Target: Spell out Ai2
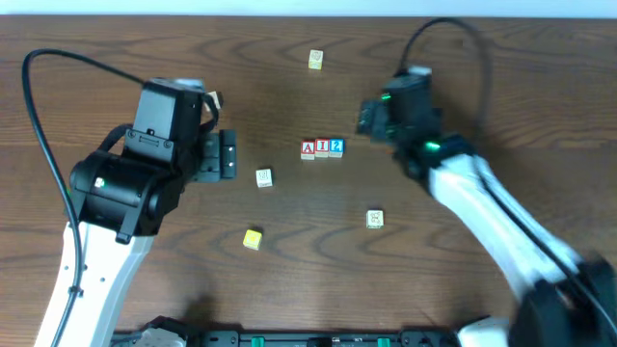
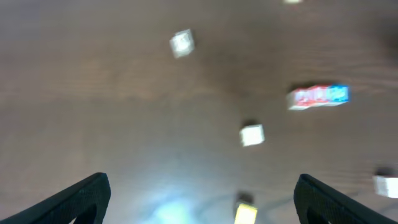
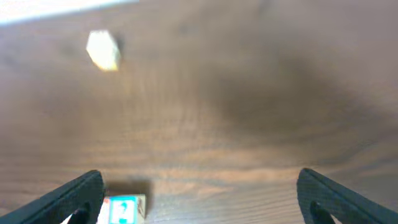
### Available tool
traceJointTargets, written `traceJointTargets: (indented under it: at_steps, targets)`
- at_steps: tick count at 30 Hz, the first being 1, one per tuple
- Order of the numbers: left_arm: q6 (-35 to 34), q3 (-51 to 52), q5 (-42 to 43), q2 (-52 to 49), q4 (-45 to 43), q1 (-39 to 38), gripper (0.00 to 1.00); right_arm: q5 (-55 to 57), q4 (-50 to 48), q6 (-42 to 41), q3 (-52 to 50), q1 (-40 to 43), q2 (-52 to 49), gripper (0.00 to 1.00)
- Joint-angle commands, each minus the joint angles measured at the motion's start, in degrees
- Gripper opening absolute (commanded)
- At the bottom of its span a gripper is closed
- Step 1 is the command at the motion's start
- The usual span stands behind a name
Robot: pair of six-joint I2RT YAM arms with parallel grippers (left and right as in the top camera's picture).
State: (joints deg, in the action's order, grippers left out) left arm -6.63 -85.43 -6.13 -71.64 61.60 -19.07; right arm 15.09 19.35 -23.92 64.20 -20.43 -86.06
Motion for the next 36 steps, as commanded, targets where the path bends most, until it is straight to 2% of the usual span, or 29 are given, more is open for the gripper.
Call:
traceJointTargets:
  at_steps: [1,4,10,12,16,19,21,24,28,32,36]
  targets:
    - [8.8,-0.2,4.6,3.5,-3.9,-3.4,0.95,3.0,3.4,5.9,1.4,0.6,9.1,0.99]
    - [9.7,-0.3,0.3,8.8,-6.2,-6.1,0.95,6.0,9.5,8.4,1.4,-0.4,19.0,0.99]
    - [12.3,-2.3,0.4,22.6,-5.7,-7.0,0.95,6.6,18.4,10.7,1.5,-1.9,40.5,0.99]
    - [14.1,-3.9,0.4,27.2,-3.5,-7.0,0.95,6.5,22.0,10.7,1.6,-1.9,48.0,0.99]
    - [14.6,-5.1,0.4,33.7,0.3,-7.0,0.95,4.7,28.2,12.9,1.6,-1.9,56.6,0.99]
    - [13.6,-5.1,6.1,41.5,8.7,-7.0,1.00,0.2,36.9,11.6,1.6,-1.9,63.2,0.99]
    - [11.5,-5.1,8.4,46.3,9.9,-7.0,1.00,-0.8,40.6,9.4,1.6,-1.9,66.2,0.99]
    - [9.2,-4.9,6.7,51.9,9.6,-7.0,0.95,-2.0,44.7,6.3,1.6,-1.9,70.0,0.99]
    - [7.0,-2.5,5.0,56.2,8.0,-7.0,0.95,-5.7,46.9,5.5,1.4,-1.6,72.7,0.99]
    - [2.6,5.9,1.4,57.5,4.8,-7.0,0.95,-5.5,47.1,1.5,-2.7,-0.7,72.9,0.99]
    - [0.2,18.4,-0.6,57.5,-5.0,-7.0,0.95,-5.5,42.0,0.6,-11.6,-0.5,72.9,0.99]
